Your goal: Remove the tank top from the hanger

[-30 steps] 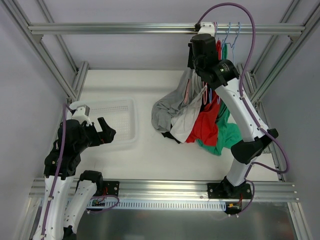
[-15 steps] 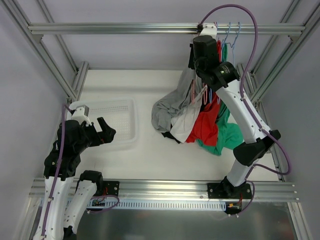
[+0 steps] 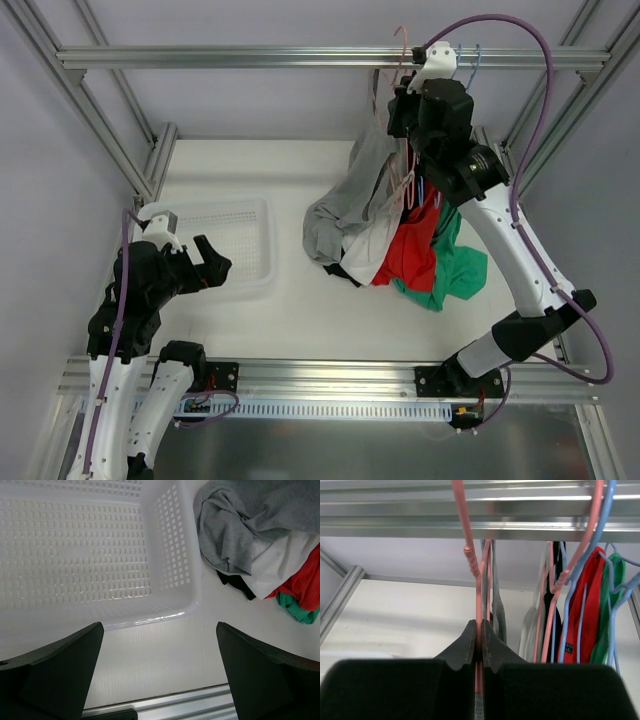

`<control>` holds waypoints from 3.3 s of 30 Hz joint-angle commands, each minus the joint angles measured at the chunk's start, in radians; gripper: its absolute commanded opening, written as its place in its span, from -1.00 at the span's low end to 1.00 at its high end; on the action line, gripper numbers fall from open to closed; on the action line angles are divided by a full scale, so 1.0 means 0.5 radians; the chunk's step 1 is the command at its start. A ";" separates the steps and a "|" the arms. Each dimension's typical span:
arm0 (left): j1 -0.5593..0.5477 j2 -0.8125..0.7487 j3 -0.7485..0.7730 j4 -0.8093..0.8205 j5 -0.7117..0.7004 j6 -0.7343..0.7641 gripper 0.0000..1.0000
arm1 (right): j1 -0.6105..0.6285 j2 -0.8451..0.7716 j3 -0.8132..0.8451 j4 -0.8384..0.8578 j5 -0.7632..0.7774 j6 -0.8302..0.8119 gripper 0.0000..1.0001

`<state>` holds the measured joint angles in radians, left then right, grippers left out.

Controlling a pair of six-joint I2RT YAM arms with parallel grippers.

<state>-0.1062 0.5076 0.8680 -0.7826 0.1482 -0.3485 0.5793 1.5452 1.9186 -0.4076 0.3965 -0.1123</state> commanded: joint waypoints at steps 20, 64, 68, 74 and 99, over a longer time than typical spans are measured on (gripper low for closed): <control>-0.161 0.319 0.071 1.202 0.983 -0.536 0.97 | 0.069 -1.273 -1.201 0.242 -1.373 0.276 -0.99; -1.601 1.356 0.945 1.326 -0.545 0.142 -1.00 | 0.066 -1.894 -1.275 -0.332 -1.266 0.323 -0.99; -1.601 1.240 0.860 1.320 -0.826 0.050 -1.00 | 0.069 -1.934 -1.306 -0.436 -1.330 0.173 -0.99; -1.601 0.970 0.666 1.231 -1.346 -0.067 -1.00 | 0.069 -2.209 -1.466 -0.526 -1.679 0.059 -0.99; -1.708 0.755 -0.361 1.743 0.502 -0.094 -1.00 | 0.066 -1.857 -2.205 2.912 -1.302 0.749 -0.99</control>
<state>-0.9386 0.8646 0.7448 -0.0036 0.4557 -0.3584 0.6086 0.5510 0.7898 0.6464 -0.2657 0.1913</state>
